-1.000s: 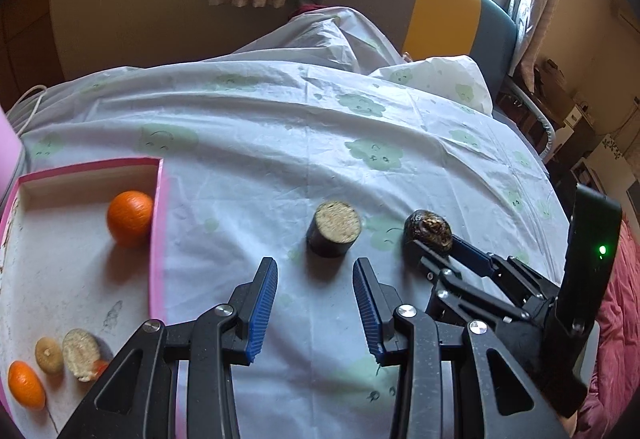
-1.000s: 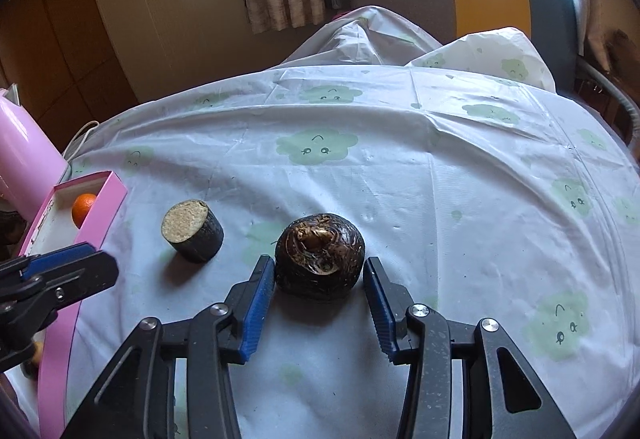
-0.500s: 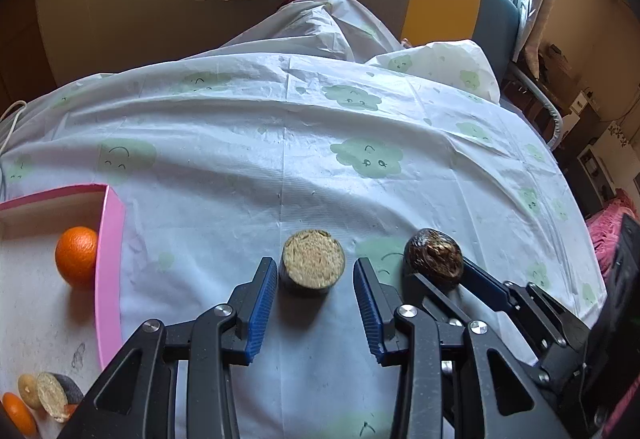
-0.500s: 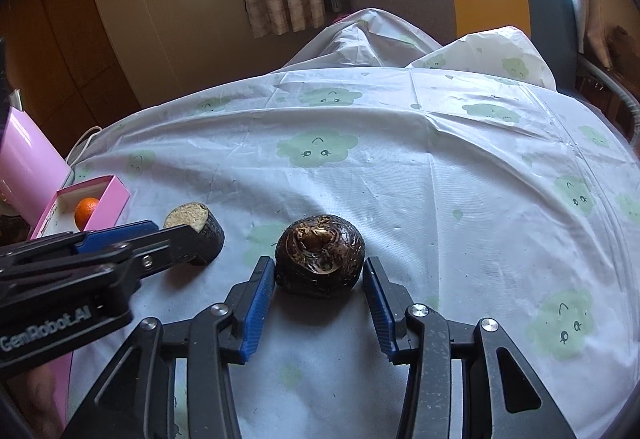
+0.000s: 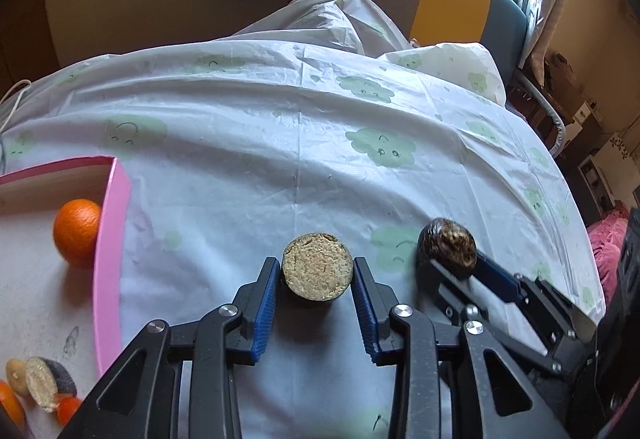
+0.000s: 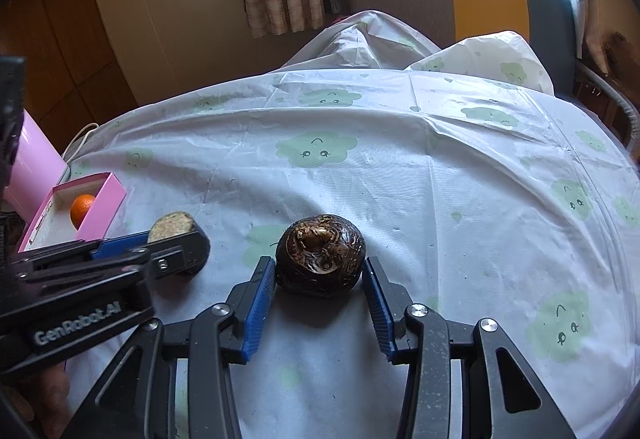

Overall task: Organize fruits
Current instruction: 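Lift the taro slice with the left gripper while the right gripper lifts the beet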

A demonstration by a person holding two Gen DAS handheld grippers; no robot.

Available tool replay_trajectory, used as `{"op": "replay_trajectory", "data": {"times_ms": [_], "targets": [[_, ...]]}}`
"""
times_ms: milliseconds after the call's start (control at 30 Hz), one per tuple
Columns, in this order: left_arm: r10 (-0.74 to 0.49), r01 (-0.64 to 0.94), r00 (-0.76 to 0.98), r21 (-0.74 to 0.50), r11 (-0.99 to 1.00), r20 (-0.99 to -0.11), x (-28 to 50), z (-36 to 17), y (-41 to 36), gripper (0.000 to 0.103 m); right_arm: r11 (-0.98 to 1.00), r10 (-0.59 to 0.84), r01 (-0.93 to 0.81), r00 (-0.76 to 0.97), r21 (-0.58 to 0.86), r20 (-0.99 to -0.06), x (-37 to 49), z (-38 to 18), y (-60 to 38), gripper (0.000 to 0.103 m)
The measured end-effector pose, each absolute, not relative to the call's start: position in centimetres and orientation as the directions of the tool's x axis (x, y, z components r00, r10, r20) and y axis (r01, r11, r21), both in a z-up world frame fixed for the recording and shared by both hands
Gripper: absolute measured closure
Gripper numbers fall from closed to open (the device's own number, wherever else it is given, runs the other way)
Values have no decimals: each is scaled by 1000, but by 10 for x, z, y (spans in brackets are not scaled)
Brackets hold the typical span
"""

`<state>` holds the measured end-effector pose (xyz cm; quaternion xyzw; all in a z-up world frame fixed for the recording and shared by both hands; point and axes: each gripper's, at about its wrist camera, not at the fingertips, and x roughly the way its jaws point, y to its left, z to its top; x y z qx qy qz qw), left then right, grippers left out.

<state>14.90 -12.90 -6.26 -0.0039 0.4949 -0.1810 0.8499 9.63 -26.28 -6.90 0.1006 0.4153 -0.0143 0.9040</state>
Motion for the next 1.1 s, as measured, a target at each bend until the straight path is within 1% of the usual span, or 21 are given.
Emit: {"op": "replay_trajectory", "data": {"times_ms": [67,333,533,667,867,967,1100], "targets": [[-293,299,444,-168,939,-847,142,-63,-124,66,980,55,112,652,167,-756,96,-68,-263,58],[-309,301,435,-186,935,-846,102,-63,-110,66,989,30,96,635,117,-772,79,-64,-262,58],[-311,344,485,-148,927,-817,71,-65,-113,66,993,38,62,647,103,-762,47,-64,-264,58],[-316,339,508,-151,928,-801,68,-68,-112,66,993,11,85,652,88,-758,38,-66,-266,58],[-303,337,518,-135,932,-800,66,-74,-113,67,992,12,87,636,87,-772,43,-72,-265,57],[-317,328,513,-159,931,-798,67,-74,-110,67,991,6,97,643,90,-766,41,-72,-266,59],[-315,334,519,-151,930,-794,67,-75,-111,66,991,7,99,647,93,-763,40,-72,-266,60]]}}
